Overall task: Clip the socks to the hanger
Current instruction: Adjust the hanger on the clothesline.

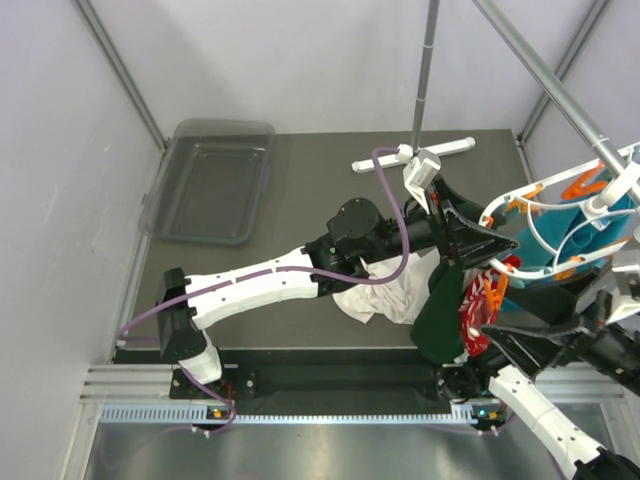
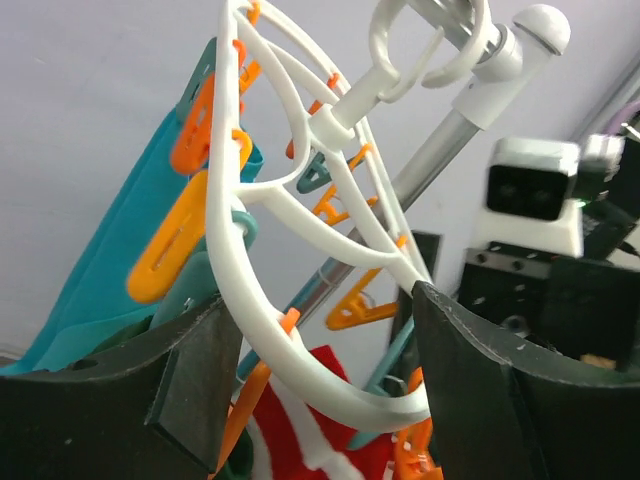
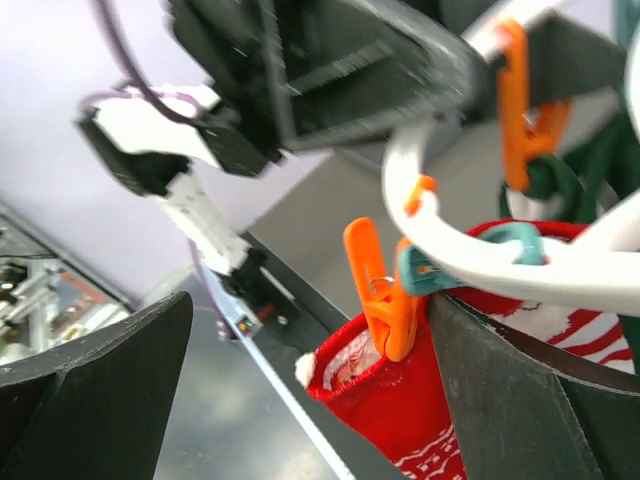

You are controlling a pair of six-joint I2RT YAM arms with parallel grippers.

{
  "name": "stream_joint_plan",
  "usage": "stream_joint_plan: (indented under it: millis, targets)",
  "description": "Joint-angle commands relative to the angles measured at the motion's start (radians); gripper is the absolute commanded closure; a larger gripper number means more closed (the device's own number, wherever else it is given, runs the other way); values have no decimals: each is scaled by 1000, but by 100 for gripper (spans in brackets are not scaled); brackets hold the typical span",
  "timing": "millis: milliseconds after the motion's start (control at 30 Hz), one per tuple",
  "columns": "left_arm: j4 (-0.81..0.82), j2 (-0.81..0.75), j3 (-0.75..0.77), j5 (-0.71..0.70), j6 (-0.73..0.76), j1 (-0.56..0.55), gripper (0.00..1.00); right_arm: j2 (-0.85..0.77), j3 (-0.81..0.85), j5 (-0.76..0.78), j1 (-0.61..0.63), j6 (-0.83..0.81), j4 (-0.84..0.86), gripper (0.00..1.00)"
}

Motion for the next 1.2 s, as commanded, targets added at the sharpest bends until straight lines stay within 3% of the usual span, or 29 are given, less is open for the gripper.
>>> stream_joint_plan:
  millis: [0,133,333,433,600,733,1000,1167]
  targets:
    - [-1,-34,30,-83,75,-37,28,42,84,-87,14,95,46,0]
    - [-46,-63,28,-166,163,-83,28,51,85,-66,41,161,75,0]
    - [-69,-42,83,-154,163,-94,42,10,20,5,126,279,166,0]
    - [-98,-24,128,-161,169,-100,44,-10,8,84,177,303,149,0]
    - [-188,-33,128,-262,217,-100,37,-18,73,164,223,253,-15,0]
    - [-221,-46,116,-308,257,-100,36,4,221,375,226,219,-253,0]
    - [-222,-72,68,-315,275,-100,21,-53,259,393,234,172,-119,0]
    - [-216,-129,5,-327,303,-100,18,-21,376,537,234,123,-182,0]
